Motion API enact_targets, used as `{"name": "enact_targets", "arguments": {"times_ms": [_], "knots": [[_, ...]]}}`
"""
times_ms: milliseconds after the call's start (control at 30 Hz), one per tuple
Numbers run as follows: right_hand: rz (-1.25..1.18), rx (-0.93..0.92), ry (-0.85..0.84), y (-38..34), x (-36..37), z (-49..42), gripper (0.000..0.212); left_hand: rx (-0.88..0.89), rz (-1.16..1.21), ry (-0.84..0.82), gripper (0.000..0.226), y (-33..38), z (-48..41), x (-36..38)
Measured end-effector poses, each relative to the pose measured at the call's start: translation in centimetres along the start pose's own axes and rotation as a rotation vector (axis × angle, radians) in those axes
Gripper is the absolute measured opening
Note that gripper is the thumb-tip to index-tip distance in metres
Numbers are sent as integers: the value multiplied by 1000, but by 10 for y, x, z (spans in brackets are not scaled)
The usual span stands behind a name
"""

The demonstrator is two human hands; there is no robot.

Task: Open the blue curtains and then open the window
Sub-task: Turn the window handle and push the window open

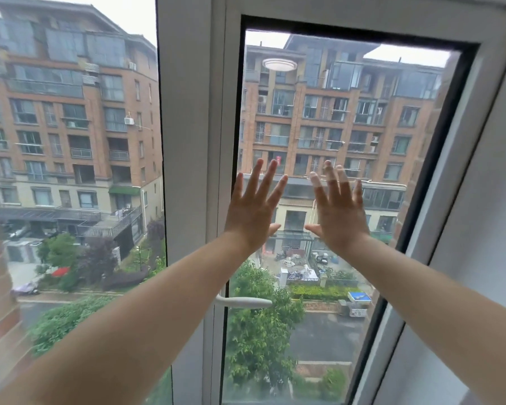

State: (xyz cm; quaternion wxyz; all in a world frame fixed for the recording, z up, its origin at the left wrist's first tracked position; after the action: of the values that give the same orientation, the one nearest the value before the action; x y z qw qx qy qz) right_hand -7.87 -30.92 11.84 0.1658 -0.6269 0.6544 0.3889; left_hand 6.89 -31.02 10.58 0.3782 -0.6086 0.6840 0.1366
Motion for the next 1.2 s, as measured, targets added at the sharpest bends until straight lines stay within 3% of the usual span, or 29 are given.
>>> {"name": "enact_targets", "arguments": {"times_ms": [133,367,600,1200], "knots": [[-3,32,-90,6,11,2,115,-14,-27,-41,107,7,-11,6],[-35,47,-46,6,31,-4,136,-73,-12,-67,120,15,-22,23],[15,60,22,12,48,-9,135,-67,4,-36,126,13,-31,41],[-14,155,-90,8,72,-44,129,-67,-21,-217,128,-3,-75,87]]}}
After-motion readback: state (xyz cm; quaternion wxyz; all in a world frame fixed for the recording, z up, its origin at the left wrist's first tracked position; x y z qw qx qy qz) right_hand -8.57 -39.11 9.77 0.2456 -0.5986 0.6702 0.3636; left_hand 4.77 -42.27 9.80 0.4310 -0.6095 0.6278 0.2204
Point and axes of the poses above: each hand's wrist, its own z-axis away from the middle knuckle, its own x-axis out of the palm, y = z × x, the point moved 6 cm from there along -z, towards the middle knuckle
